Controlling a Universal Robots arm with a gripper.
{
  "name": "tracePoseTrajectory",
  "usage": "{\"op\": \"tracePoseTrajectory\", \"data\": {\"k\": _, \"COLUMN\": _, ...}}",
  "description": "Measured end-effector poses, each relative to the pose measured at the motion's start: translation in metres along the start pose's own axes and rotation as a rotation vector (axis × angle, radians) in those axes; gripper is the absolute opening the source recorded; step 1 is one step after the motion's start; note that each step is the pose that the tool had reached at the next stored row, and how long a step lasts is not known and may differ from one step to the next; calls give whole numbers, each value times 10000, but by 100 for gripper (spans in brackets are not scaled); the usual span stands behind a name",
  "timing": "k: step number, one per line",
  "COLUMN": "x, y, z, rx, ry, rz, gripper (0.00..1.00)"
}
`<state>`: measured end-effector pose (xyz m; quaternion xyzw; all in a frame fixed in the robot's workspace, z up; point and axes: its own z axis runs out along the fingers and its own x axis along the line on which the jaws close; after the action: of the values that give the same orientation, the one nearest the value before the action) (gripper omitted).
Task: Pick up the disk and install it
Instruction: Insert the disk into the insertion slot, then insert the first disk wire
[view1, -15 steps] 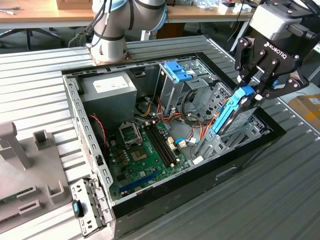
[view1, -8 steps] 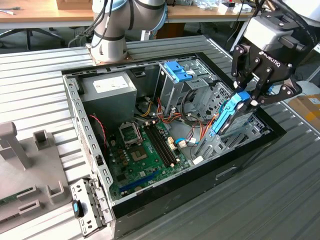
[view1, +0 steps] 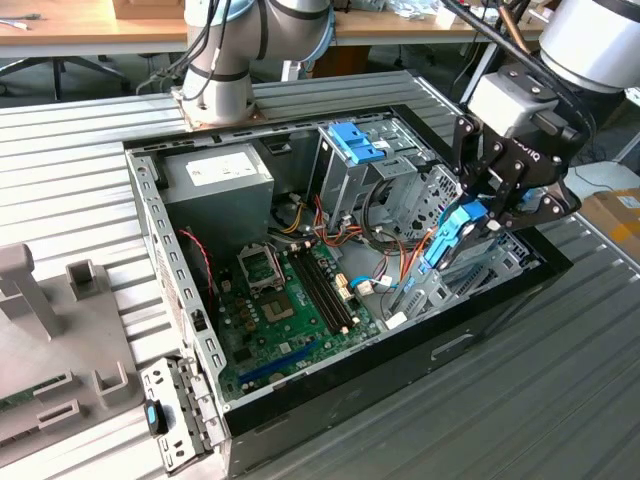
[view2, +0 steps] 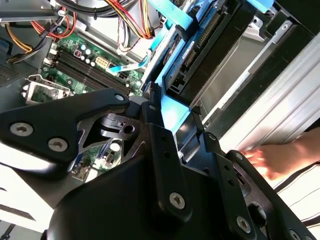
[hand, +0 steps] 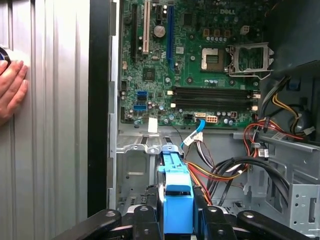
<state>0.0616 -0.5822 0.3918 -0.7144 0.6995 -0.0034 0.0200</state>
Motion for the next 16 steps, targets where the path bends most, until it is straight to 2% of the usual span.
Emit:
{"op": "tracePoseTrajectory", "data": {"k": 1, "x": 1, "y": 0, "z": 17, "rx": -1, "ry": 2, "rz": -1, "gripper": 36}}
{"op": "tracePoseTrajectory", "data": {"k": 7, "x": 1, "y": 0, "z": 18, "rx": 0, "ry": 4, "rz": -1, "gripper": 38}}
{"op": "tracePoseTrajectory", "data": {"k": 8, "x": 1, "y": 0, "z": 19, "rx": -1, "ry": 2, "rz": -1, "gripper": 44}}
{"op": "tracePoseTrajectory", "data": {"k": 16, "x": 1, "y": 0, "z": 19, "rx": -1, "ry": 7, "rz": -1, "gripper": 44}}
